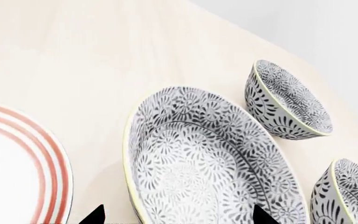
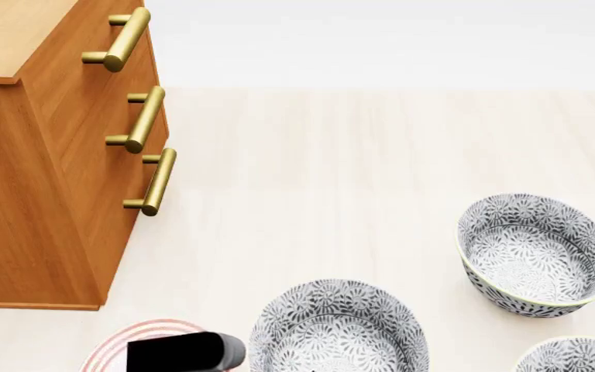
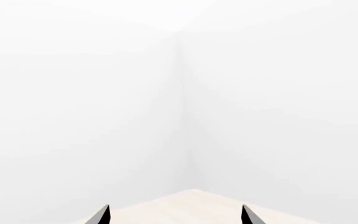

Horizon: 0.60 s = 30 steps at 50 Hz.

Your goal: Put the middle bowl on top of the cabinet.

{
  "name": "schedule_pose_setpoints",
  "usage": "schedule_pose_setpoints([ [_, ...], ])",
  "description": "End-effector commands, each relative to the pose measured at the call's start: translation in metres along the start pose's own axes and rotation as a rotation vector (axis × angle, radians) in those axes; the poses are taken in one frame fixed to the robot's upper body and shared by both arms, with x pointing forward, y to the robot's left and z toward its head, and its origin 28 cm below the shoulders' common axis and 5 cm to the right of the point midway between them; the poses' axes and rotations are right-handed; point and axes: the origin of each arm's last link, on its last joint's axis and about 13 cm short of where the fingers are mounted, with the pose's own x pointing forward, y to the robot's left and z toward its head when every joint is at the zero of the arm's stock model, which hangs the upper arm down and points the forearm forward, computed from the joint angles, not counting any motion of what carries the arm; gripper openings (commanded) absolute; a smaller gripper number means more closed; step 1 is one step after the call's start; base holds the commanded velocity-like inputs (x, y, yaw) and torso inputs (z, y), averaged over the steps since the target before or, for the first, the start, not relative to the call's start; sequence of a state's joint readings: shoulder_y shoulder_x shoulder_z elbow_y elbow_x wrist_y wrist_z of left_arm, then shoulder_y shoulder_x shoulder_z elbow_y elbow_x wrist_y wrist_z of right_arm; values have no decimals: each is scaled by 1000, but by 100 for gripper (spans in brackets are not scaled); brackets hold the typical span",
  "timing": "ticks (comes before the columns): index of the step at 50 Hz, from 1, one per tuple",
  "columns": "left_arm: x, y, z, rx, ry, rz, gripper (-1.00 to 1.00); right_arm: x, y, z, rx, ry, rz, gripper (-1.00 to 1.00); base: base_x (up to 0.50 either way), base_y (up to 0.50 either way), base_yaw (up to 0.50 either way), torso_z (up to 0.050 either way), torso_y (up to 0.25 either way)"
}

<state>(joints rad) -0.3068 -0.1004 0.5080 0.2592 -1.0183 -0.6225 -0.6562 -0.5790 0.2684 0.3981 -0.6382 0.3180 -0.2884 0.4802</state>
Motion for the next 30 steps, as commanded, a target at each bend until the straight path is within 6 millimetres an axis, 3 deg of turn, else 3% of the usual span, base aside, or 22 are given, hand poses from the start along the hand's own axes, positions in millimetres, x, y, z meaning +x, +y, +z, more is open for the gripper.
schedule_pose_setpoints([
  [1, 2, -4, 2, -51, -9, -67, 100, -1, -4, 1, -27, -18, 2, 100, 0, 0, 0, 0, 0],
  [30, 19, -3, 11, -87, 13, -39, 100, -1, -3, 2, -25, -21, 10, 100, 0, 0, 0, 0, 0],
])
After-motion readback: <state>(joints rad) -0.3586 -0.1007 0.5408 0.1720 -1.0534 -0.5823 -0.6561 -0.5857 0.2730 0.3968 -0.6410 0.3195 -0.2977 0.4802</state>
